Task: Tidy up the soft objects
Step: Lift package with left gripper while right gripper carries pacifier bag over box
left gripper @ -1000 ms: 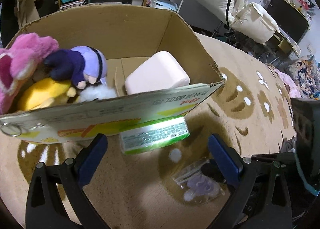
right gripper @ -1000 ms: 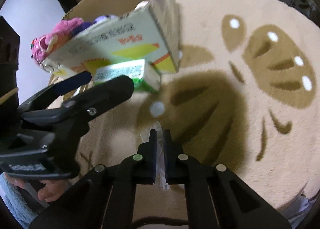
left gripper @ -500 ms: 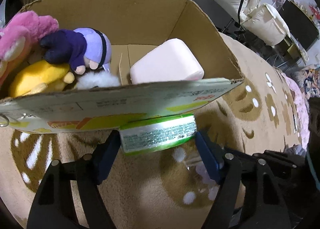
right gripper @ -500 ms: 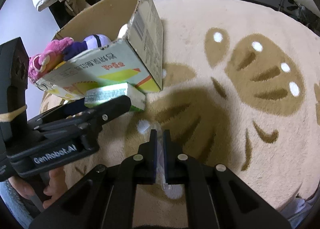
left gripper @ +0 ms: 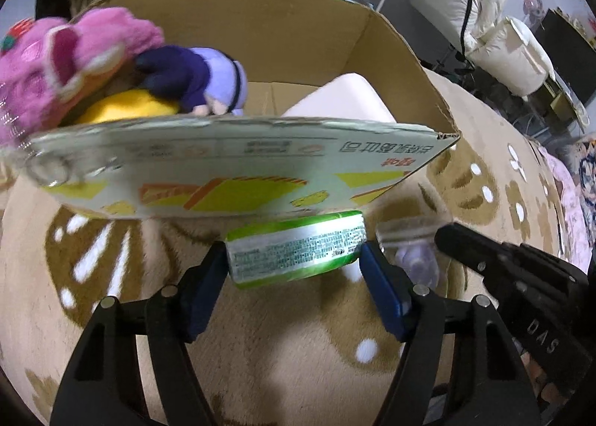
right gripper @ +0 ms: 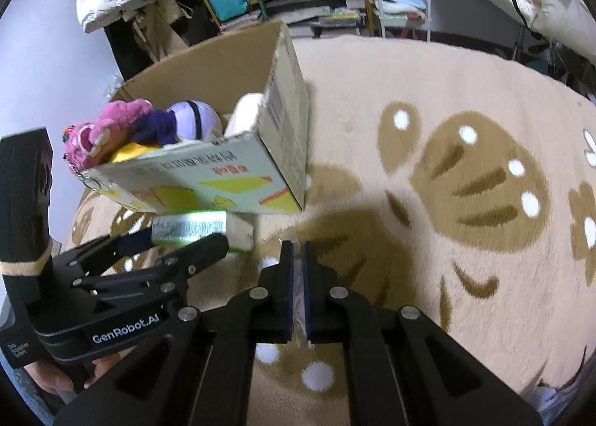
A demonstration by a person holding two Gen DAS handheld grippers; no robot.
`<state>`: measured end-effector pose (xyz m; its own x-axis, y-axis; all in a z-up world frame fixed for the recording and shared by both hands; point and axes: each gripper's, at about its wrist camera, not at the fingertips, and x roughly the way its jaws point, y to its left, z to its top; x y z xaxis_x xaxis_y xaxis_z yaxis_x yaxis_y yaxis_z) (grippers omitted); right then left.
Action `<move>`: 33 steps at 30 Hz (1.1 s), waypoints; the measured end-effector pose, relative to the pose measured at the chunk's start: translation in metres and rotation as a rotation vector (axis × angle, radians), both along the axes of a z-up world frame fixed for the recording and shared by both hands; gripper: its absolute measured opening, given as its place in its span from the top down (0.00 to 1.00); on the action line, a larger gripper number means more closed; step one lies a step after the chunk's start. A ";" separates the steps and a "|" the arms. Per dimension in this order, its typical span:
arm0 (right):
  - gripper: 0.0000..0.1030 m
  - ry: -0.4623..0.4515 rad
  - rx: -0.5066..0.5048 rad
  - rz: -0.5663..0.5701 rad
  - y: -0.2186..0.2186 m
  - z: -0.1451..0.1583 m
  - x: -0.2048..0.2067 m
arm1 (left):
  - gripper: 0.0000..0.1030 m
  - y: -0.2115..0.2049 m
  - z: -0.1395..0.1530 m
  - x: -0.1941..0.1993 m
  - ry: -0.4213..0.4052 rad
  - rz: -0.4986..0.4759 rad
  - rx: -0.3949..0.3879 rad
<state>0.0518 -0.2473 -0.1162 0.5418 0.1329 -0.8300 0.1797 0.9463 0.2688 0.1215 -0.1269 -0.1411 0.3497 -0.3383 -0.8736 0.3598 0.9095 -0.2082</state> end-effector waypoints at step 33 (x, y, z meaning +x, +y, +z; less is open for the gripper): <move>0.95 -0.588 -0.052 0.086 0.014 0.115 -0.016 | 0.31 0.045 0.146 -0.038 -0.634 0.153 0.010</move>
